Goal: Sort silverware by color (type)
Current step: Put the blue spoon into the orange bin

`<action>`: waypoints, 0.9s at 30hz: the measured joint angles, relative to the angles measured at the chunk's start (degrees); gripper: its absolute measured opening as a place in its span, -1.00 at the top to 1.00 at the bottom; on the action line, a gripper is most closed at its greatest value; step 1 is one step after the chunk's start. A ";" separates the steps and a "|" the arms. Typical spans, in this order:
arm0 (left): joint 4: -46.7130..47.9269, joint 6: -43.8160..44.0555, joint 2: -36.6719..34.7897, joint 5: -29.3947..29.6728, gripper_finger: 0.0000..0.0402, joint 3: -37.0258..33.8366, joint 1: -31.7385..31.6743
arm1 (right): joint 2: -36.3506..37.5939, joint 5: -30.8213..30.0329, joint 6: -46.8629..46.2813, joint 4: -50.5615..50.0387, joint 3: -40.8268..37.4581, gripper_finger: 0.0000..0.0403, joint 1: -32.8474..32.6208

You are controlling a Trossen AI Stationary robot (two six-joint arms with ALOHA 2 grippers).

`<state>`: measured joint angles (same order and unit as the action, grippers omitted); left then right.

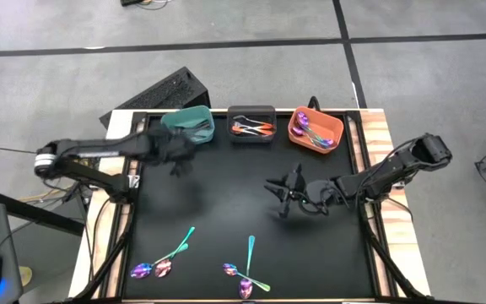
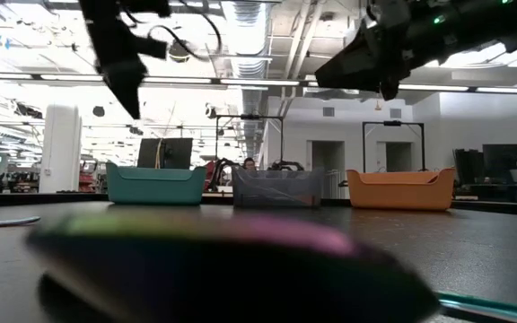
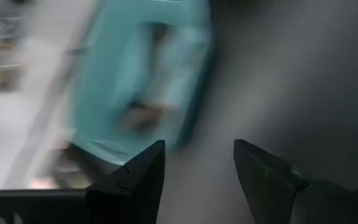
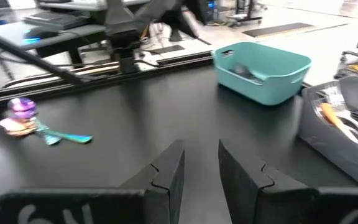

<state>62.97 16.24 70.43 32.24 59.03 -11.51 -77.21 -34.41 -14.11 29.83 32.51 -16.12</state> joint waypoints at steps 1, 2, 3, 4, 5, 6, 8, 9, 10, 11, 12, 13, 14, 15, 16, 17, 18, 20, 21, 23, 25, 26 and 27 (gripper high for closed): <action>0.09 2.72 -1.41 -2.63 0.10 -1.23 3.23 | 0.00 0.00 0.00 -0.04 0.00 0.41 -0.80; 0.15 5.73 -2.61 -5.09 0.11 -2.58 6.70 | 0.00 -0.04 -0.03 -0.15 0.00 0.41 -1.67; 0.10 8.98 -3.67 -7.42 0.13 -4.19 10.25 | 0.00 -0.06 -0.18 -0.32 0.00 0.41 -2.45; 0.42 12.77 -4.41 -10.06 0.14 -5.68 13.89 | 0.00 -0.07 -0.68 -0.58 0.00 0.41 -3.22; 0.65 16.52 -4.79 -12.36 0.15 -6.93 17.65 | 0.00 -0.09 -0.90 -0.82 0.00 0.41 -3.86; 0.49 20.78 -5.08 -14.64 0.16 -8.32 21.45 | 0.00 -0.11 -0.94 -0.97 0.00 0.41 -4.54; 0.33 30.38 -5.05 -18.02 0.17 -10.79 29.30 | 0.00 -0.73 -1.02 -1.05 0.00 0.41 -5.89; 0.06 35.16 -4.72 -19.54 0.18 -11.67 33.14 | -0.01 -1.72 -1.11 -1.06 0.00 0.41 -6.42; -0.69 39.57 -4.19 -20.93 0.18 -12.34 36.87 | -0.02 -2.92 -1.40 -1.08 0.00 0.41 -6.94; -1.38 43.86 -3.42 -22.11 0.19 -12.84 40.62 | -0.02 -3.99 -1.97 -1.08 0.00 0.41 -7.35; -2.17 48.20 -2.51 -23.14 0.19 -13.13 44.17 | -0.01 -4.79 -2.40 -1.08 0.00 0.41 -7.68; -2.93 52.08 -1.65 -23.68 0.19 -13.19 47.52 | -0.01 -5.14 -2.59 -1.08 0.00 0.41 -7.94; -4.19 55.38 -0.69 -24.19 0.19 -13.19 50.73 | -0.02 -5.36 -2.62 -1.08 0.00 0.41 -8.10; -5.98 58.08 0.33 -24.45 0.19 -13.19 53.45 | -0.02 -5.49 -2.62 -1.08 0.00 0.41 -8.28; -8.01 60.48 1.44 -24.51 0.19 -13.19 55.87 | -0.02 -5.57 -2.60 -1.06 0.00 0.41 -8.30; -10.18 62.57 2.61 -24.53 0.19 -13.19 58.25 | -0.01 -5.57 -2.64 -1.07 0.00 0.41 -8.33; -12.62 63.91 3.81 -24.98 0.19 -13.19 60.23 | -0.02 -5.59 -2.88 -1.08 0.00 0.41 -8.31; -17.73 65.84 6.55 -26.78 0.19 -13.16 63.73 | -0.02 -5.60 -3.04 -1.09 0.00 0.41 -8.26; -20.00 66.61 8.12 -27.99 0.19 -13.14 65.17 | -0.02 -5.62 -3.04 -1.05 0.00 0.41 -8.26; -23.40 67.61 11.04 -30.25 0.19 -13.12 67.49 | -0.02 -5.64 -3.06 -1.05 0.00 0.41 -8.24; -25.52 68.42 13.97 -32.40 0.19 -13.12 68.92 | -0.02 -5.66 -3.05 -0.92 0.00 0.41 -8.24; -25.79 68.85 15.39 -33.02 0.19 -13.11 69.50 | -0.02 -5.66 -3.05 -0.79 0.00 0.41 -8.24; -25.62 69.29 16.66 -33.74 0.19 -13.08 69.84 | -0.02 -5.66 -3.06 -0.70 0.00 0.41 -8.21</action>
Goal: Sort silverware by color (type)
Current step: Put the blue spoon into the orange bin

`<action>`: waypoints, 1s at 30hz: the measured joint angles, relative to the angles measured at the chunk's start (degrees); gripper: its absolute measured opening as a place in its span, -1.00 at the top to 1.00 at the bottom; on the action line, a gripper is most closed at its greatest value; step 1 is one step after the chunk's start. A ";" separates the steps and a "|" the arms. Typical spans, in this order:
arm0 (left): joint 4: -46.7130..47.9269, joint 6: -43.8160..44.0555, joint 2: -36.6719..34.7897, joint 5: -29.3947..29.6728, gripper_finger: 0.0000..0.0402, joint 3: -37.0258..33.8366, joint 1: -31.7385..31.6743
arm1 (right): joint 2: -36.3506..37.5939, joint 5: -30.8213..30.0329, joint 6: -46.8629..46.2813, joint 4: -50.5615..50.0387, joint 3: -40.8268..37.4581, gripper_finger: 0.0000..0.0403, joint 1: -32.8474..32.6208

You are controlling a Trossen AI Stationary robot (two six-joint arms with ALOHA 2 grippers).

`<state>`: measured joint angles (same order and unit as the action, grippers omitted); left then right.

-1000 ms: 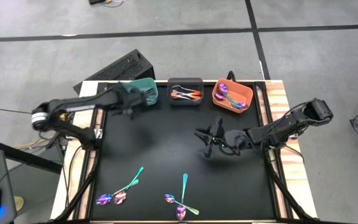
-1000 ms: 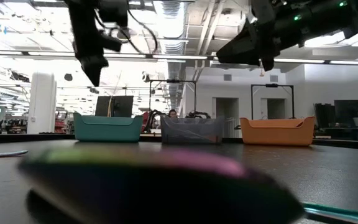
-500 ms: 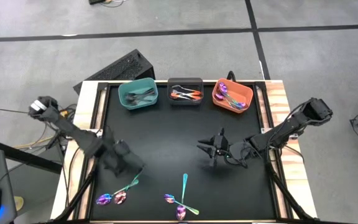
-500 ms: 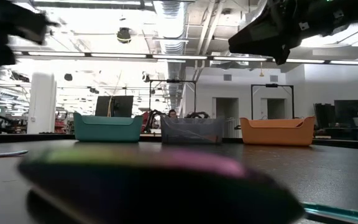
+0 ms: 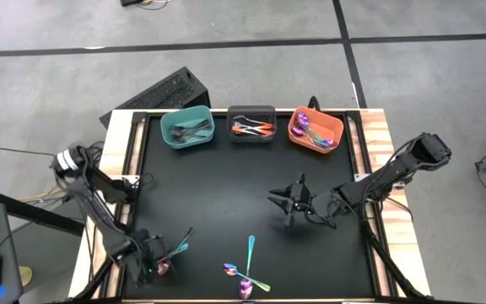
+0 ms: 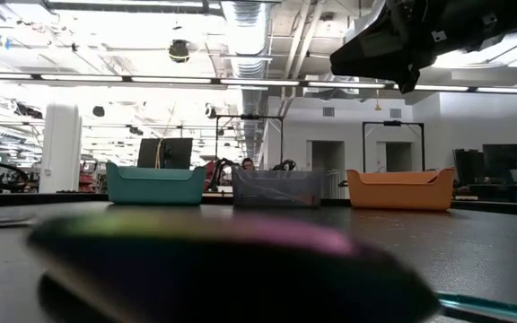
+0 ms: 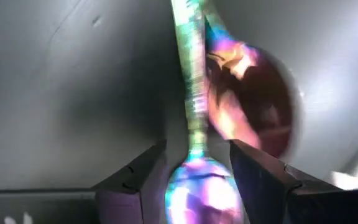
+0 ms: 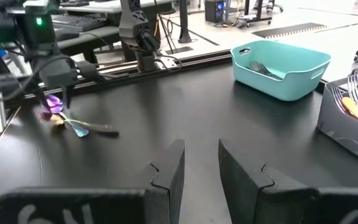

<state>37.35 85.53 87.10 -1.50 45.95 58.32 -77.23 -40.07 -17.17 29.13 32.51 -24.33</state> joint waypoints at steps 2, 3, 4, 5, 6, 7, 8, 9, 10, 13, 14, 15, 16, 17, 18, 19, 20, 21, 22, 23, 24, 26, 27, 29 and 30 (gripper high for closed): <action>0.85 0.27 2.07 -0.71 0.19 0.02 0.24 | 0.00 0.00 0.02 0.02 0.00 0.41 0.04; 1.25 0.26 2.75 -0.81 0.19 0.20 0.22 | 0.00 0.00 0.00 0.07 0.00 0.41 0.04; 1.39 0.20 3.31 -0.94 0.19 0.35 0.16 | 0.00 0.00 0.00 0.21 0.00 0.41 0.04; 1.83 -0.05 3.86 -1.05 0.19 0.40 0.12 | 0.00 -0.01 0.00 0.35 0.00 0.41 0.04; 1.98 -0.75 4.37 -1.03 0.19 0.43 -0.08 | 0.00 -0.02 0.00 0.44 0.00 0.41 0.04; 2.15 -1.52 4.51 -1.00 0.19 0.41 -0.31 | 0.00 -0.04 0.00 0.48 0.00 0.41 0.04; 2.27 -2.37 4.54 -0.84 0.19 0.39 -0.57 | 0.00 -0.04 0.00 0.50 0.00 0.41 0.04; 2.42 -2.91 4.51 -0.68 0.19 0.39 -0.76 | 0.00 -0.04 0.00 0.50 0.00 0.41 0.04; 2.58 -3.54 4.45 -0.49 0.19 0.39 -1.02 | 0.00 -0.04 0.00 0.50 0.00 0.41 0.04; 3.85 -6.01 4.49 -0.05 0.23 0.39 -1.68 | 0.00 -0.17 -0.01 0.50 0.00 0.41 0.04; 4.61 -6.50 4.51 0.26 0.27 0.39 -1.94 | 0.00 -0.17 -0.19 0.50 0.00 0.41 0.04; 5.39 -7.06 4.54 0.66 0.32 0.37 -2.23 | 0.00 -0.18 -0.42 0.49 0.00 0.41 0.04; 6.01 -7.58 4.54 0.86 0.39 0.37 -2.49 | 0.00 -0.17 -0.46 0.47 0.00 0.41 0.04; 6.47 -8.19 4.54 0.97 0.48 0.37 -2.77 | 0.00 -0.17 -0.48 0.47 0.00 0.41 0.04; 6.84 -8.77 4.54 1.14 0.57 0.36 -2.99 | 0.00 -0.17 -0.52 0.47 0.00 0.41 0.04; 7.16 -9.44 4.54 1.27 0.67 0.34 -3.25 | 0.00 -0.17 -0.55 0.47 0.00 0.41 0.04; 7.47 -10.13 4.54 1.43 0.79 0.32 -3.65 | 0.00 -0.17 -0.55 0.45 0.00 0.41 0.04; 7.73 -10.83 4.54 1.51 0.89 0.31 -4.12 | 0.00 -0.17 -0.55 0.46 0.00 0.41 0.04; 7.95 -11.35 4.56 1.53 0.93 0.31 -4.64 | 0.00 -0.17 -0.55 0.46 0.00 0.41 0.04; 8.18 -12.04 4.56 1.73 0.94 0.31 -5.12 | 0.00 -0.17 -0.55 0.47 0.00 0.41 0.04; 8.40 -13.02 4.58 1.88 0.95 0.28 -5.61 | 0.00 -0.17 -0.55 0.46 0.00 0.41 0.04; 8.73 -15.40 4.59 1.89 0.95 0.26 -6.88 | 0.00 -0.17 -0.55 0.45 0.00 0.41 0.04; 8.95 -16.55 4.60 1.89 0.96 0.27 -7.61 | 0.00 -0.16 -0.55 0.47 0.00 0.41 0.04; 10.98 -19.33 4.78 3.08 0.98 1.03 -9.03 | 0.00 -0.15 -0.55 0.45 0.00 0.41 0.04; 12.77 -20.62 4.85 4.41 0.98 1.86 -9.81 | 0.00 -0.15 -0.55 0.45 0.00 0.41 0.01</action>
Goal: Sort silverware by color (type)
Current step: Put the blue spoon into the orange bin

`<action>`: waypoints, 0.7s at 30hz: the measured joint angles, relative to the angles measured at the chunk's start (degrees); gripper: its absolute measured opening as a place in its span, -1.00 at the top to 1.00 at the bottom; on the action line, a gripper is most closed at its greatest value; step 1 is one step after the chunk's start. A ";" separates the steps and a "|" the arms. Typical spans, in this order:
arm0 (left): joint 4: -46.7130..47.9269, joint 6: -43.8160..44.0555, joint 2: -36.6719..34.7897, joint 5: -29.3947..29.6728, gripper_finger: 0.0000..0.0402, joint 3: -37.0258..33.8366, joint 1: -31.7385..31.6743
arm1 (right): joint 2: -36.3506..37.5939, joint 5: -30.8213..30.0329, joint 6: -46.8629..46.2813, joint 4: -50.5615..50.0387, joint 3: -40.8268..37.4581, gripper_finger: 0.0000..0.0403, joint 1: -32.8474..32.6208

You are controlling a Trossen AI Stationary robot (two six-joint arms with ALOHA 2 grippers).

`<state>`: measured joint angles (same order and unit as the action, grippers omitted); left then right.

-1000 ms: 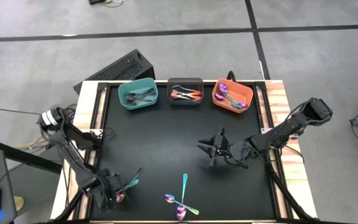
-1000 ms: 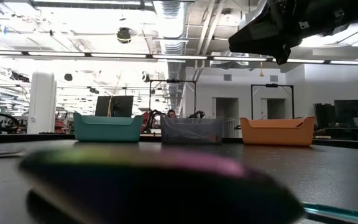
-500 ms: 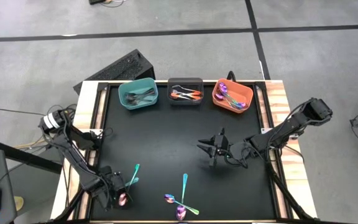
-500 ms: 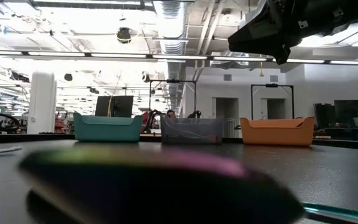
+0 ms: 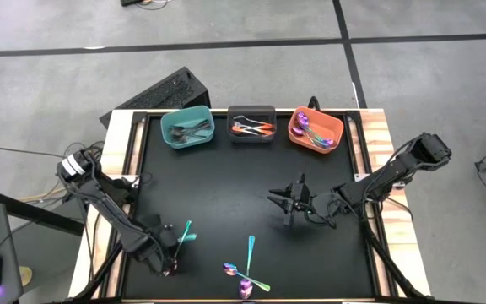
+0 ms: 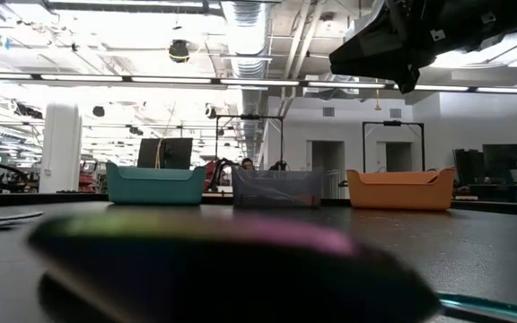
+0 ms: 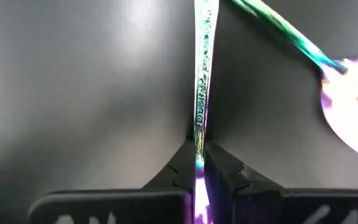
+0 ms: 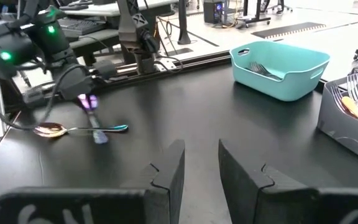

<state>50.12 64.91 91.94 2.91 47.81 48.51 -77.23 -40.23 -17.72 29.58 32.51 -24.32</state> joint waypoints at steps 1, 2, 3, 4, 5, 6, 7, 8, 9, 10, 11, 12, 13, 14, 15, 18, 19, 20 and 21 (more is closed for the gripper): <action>2.19 -1.46 0.21 2.23 0.98 0.88 -0.72 | 0.00 0.00 -0.11 0.00 0.00 0.41 0.00; 5.48 -2.60 0.38 5.52 0.99 1.72 -1.45 | 0.00 0.00 -0.24 0.00 0.00 0.41 0.00; 8.92 -3.54 0.40 7.71 0.99 2.92 -2.29 | 0.00 0.00 -0.24 -0.02 0.00 0.41 0.00; 11.35 -4.39 0.22 9.66 0.99 4.38 -3.11 | 0.00 0.00 -0.26 -0.02 0.00 0.41 0.02; 13.14 -5.31 0.15 11.72 0.99 5.92 -3.91 | 0.00 0.00 -0.26 -0.02 0.00 0.41 0.02; 14.87 -6.35 0.15 13.07 0.99 7.05 -4.85 | 0.00 0.01 -0.26 -0.01 0.00 0.41 0.02; 17.45 -7.78 0.15 14.34 0.99 7.82 -5.90 | 0.00 0.02 -0.26 -0.03 0.00 0.41 0.02; 19.40 -9.50 0.15 15.99 0.99 8.42 -6.96 | 0.00 0.03 -0.27 -0.02 0.00 0.41 0.02; 19.74 -11.97 0.15 17.94 0.99 9.15 -8.19 | 0.00 0.02 -0.28 0.02 0.00 0.41 0.03; 18.71 -14.54 0.15 20.13 0.99 9.80 -9.50 | 0.00 0.02 -0.28 0.28 0.00 0.41 0.21; 17.90 -17.22 0.15 22.27 0.99 10.27 -10.80 | 0.00 0.08 -0.31 0.88 -0.02 0.41 0.53; 17.77 -19.94 0.12 24.40 0.99 10.36 -12.10 | 0.00 0.32 -0.31 1.73 0.00 0.41 0.88; 17.36 -22.69 0.10 26.58 0.99 10.36 -13.57 | 0.00 0.71 -0.33 2.57 -0.02 0.41 1.33; 15.98 -25.27 0.09 29.06 0.99 10.37 -15.01 | 0.00 1.55 -0.39 3.42 -0.02 0.41 1.78; 13.89 -27.41 0.09 32.39 0.99 10.40 -16.36 | 0.00 2.48 -0.45 4.12 -0.02 0.41 2.26; 10.27 -32.63 0.01 42.76 1.00 10.50 -20.35 | 0.00 4.13 -0.46 5.22 -0.02 0.41 3.61; 8.14 -35.11 0.00 45.51 1.00 10.49 -21.43 | 0.00 4.26 -0.46 5.31 -0.02 0.41 3.95; 5.58 -37.72 0.00 48.06 1.00 10.49 -22.35 | 0.00 4.31 -0.46 5.36 -0.02 0.41 4.23; 3.43 -40.62 0.00 50.06 1.00 10.49 -23.12 | 0.00 4.31 -0.50 5.44 -0.02 0.41 4.52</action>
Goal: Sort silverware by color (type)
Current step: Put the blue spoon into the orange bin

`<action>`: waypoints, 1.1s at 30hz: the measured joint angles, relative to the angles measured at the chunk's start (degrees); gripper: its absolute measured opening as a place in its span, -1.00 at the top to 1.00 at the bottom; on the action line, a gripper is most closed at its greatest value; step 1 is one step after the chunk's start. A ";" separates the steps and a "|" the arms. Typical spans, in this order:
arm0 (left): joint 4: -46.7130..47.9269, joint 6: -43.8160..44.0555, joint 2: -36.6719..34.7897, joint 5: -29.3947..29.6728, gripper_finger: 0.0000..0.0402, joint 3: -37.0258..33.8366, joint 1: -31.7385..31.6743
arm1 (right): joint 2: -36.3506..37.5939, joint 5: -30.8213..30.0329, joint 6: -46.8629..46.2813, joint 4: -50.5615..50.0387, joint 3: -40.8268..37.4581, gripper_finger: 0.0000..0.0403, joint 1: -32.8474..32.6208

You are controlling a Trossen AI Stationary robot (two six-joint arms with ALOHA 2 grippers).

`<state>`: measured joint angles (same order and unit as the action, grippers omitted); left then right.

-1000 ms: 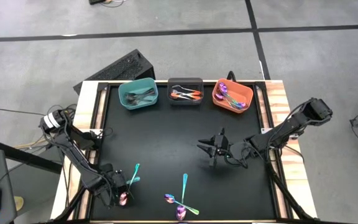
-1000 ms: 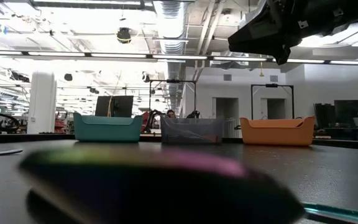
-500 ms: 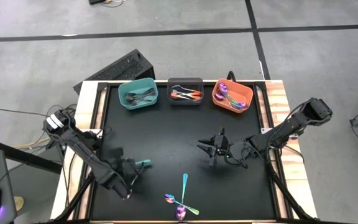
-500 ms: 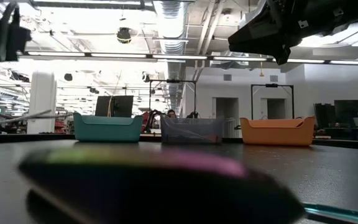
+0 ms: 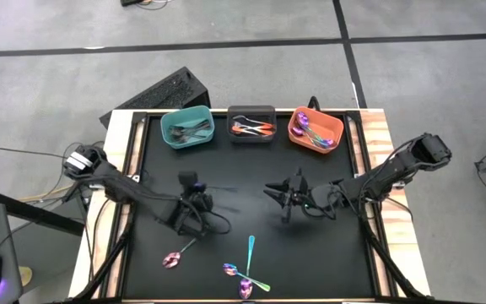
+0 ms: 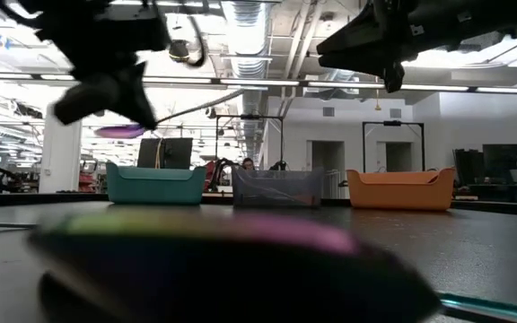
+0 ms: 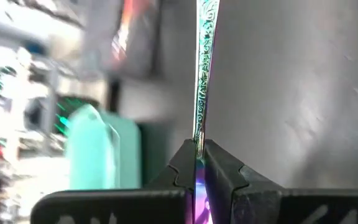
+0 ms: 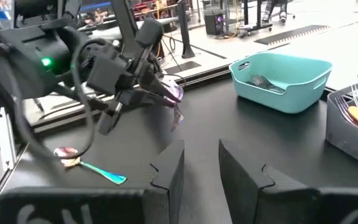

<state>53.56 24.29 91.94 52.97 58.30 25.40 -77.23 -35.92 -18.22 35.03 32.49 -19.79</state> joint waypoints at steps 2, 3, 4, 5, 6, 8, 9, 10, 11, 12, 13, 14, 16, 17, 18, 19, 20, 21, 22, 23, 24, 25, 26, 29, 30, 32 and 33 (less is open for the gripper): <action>-4.89 -6.86 -0.02 3.33 1.00 0.00 -1.27 | 0.00 0.20 -1.53 0.07 0.00 0.39 0.83; -7.47 -10.69 -0.02 5.08 1.00 0.00 -1.73 | 0.00 0.43 -2.41 0.08 0.01 0.37 1.24; -9.61 -14.45 -0.02 6.90 1.00 0.00 -2.18 | 0.00 1.14 -3.05 0.09 0.00 0.35 1.76; -12.18 -18.35 0.00 8.67 1.00 0.00 -2.62 | 0.00 2.24 -3.58 0.20 0.00 0.32 2.28; -15.15 -22.18 0.00 9.88 1.00 0.00 -3.07 | 0.00 3.35 -4.26 0.31 0.00 0.28 2.82; -20.53 -29.03 0.00 10.50 1.00 0.04 -4.08 | 0.00 5.21 -5.18 0.47 0.00 0.20 3.84; -22.87 -32.01 0.00 10.50 1.00 0.04 -4.58 | 0.00 5.95 -5.37 0.69 0.00 0.15 4.32; -25.10 -34.57 0.02 10.44 1.00 0.04 -5.04 | 0.00 6.12 -5.38 0.99 0.00 0.09 4.69; -26.88 -36.75 0.02 10.34 1.00 0.05 -5.48 | 0.00 6.12 -5.36 1.34 0.00 0.04 4.99; -28.15 -38.54 0.02 10.20 1.00 0.07 -5.95 | 0.00 6.12 -5.36 1.67 0.00 0.00 5.10; -29.19 -39.92 0.02 9.97 1.00 0.07 -6.37 | 0.00 6.12 -5.36 1.71 0.00 -0.04 5.32; -30.03 -40.82 0.02 9.56 1.00 0.07 -6.72 | 0.00 6.13 -5.36 1.65 0.00 -0.07 5.47; -30.77 -42.05 0.02 8.98 1.00 0.07 -7.47 | 0.00 6.35 -5.36 1.51 0.00 -0.10 5.81; -31.04 -42.25 0.02 8.91 1.00 0.07 -7.80 | 0.00 6.98 -5.36 1.53 0.00 -0.11 5.97; -31.11 -42.27 0.02 8.88 1.00 0.07 -8.15 | 0.00 7.95 -5.36 1.55 0.00 -0.10 6.14; -31.10 -42.29 0.02 8.74 1.00 0.07 -8.58 | 0.00 8.96 -5.36 1.54 0.00 -0.09 6.34; -31.17 -42.29 0.02 8.17 1.00 0.07 -9.01 | 0.00 9.25 -5.36 1.52 0.00 -0.08 6.55; -31.33 -42.27 0.02 7.21 1.00 0.07 -9.45 | 0.00 9.44 -5.36 1.49 0.01 -0.06 6.67; -31.70 -42.25 0.02 6.53 1.00 0.07 -9.92 | 0.00 9.89 -5.36 1.51 0.04 -0.05 6.82; -32.31 -42.25 0.06 6.12 1.00 0.07 -10.35 | 0.00 10.26 -5.36 1.53 0.07 -0.03 6.98; -32.96 -42.42 0.07 5.91 1.00 0.07 -10.69 | 0.00 10.42 -5.36 1.51 0.07 -0.02 7.27; -33.76 -42.97 0.07 5.88 1.00 0.07 -11.00 | 0.00 10.46 -5.37 1.49 0.08 0.00 7.49; -34.60 -43.55 0.07 5.93 1.00 0.07 -11.25 | 0.00 10.50 -5.38 1.51 0.12 0.02 7.79; -38.10 -46.32 0.07 5.78 1.00 0.07 -11.87 | 0.00 10.64 -5.67 1.46 0.13 0.08 8.89; -39.16 -47.43 0.07 5.71 1.00 0.07 -12.02 | 0.00 10.67 -5.79 1.45 0.13 0.10 9.31; -40.89 -49.61 0.07 4.42 1.00 0.09 -12.29 | 0.00 10.85 -5.79 1.46 0.13 0.17 9.98; -41.58 -50.33 0.07 3.81 1.00 0.09 -12.36 | 0.00 10.86 -5.79 1.46 0.13 0.21 10.30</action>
<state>11.97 -26.03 92.01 56.78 58.39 13.04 -77.23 -25.06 -24.01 36.49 32.62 -9.50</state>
